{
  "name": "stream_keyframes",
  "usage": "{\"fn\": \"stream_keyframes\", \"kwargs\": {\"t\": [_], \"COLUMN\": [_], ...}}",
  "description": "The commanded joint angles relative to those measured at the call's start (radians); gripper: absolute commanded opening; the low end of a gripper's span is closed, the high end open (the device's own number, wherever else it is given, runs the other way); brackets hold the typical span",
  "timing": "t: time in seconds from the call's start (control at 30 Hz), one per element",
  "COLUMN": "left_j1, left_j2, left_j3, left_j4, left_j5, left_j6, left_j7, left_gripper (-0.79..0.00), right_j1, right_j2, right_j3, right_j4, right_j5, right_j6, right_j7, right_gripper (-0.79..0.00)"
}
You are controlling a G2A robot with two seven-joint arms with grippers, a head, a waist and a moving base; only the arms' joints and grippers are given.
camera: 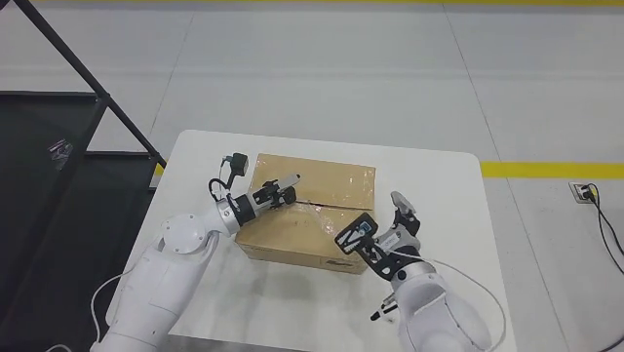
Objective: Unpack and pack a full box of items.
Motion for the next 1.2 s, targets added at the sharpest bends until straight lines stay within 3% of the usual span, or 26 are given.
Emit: {"fn": "stream_keyframes", "kwargs": {"t": [0.0, 0.13, 0.47, 0.6, 0.7, 0.77, 1.0, 1.1, 1.17], "left_j1": [-0.001, -0.002, -0.002, 0.0, -0.001, -0.001, -0.003, -0.002, -0.001], "left_j2": [-0.001, -0.002, -0.003, -0.004, -0.004, -0.005, -0.006, -0.007, -0.007], "left_j3": [0.001, 0.002, -0.001, -0.002, -0.002, -0.003, -0.003, -0.003, -0.004], "left_j4": [0.002, 0.006, 0.007, 0.007, 0.008, 0.009, 0.016, 0.016, 0.015], "left_j5": [-0.001, -0.001, -0.001, -0.006, -0.009, -0.011, -0.014, -0.016, -0.018], "left_j6": [0.0, -0.003, -0.006, -0.007, -0.009, -0.012, -0.013, -0.016, -0.017], "left_j7": [-0.001, -0.004, -0.004, -0.005, -0.008, -0.01, -0.011, -0.012, -0.011], "left_gripper": [0.0, 0.0, 0.0, 0.0, 0.0, 0.0, 0.0, 0.0, 0.0], "right_j1": [-0.008, -0.019, -0.031, -0.036, -0.057, -0.086, -0.088, -0.057, -0.038], "right_j2": [0.005, 0.014, 0.016, 0.028, 0.041, 0.046, 0.046, 0.054, 0.065], "right_j3": [-0.002, -0.041, -0.055, -0.052, -0.018, 0.029, 0.03, 0.019, -0.015], "right_j4": [-0.015, -0.052, -0.07, -0.054, -0.065, -0.091, -0.08, -0.032, 0.007], "right_j5": [-0.037, -0.124, -0.17, -0.247, -0.246, -0.212, -0.207, -0.343, -0.49], "right_j6": [-0.041, -0.143, -0.122, -0.215, -0.263, -0.235, -0.232, -0.223, -0.213], "right_j7": [-0.022, -0.078, -0.08, -0.144, -0.26, -0.314, -0.317, -0.319, -0.398], "right_gripper": [0.0, 0.0, 0.0, 0.0, 0.0, 0.0, 0.0, 0.0, 0.0]}}
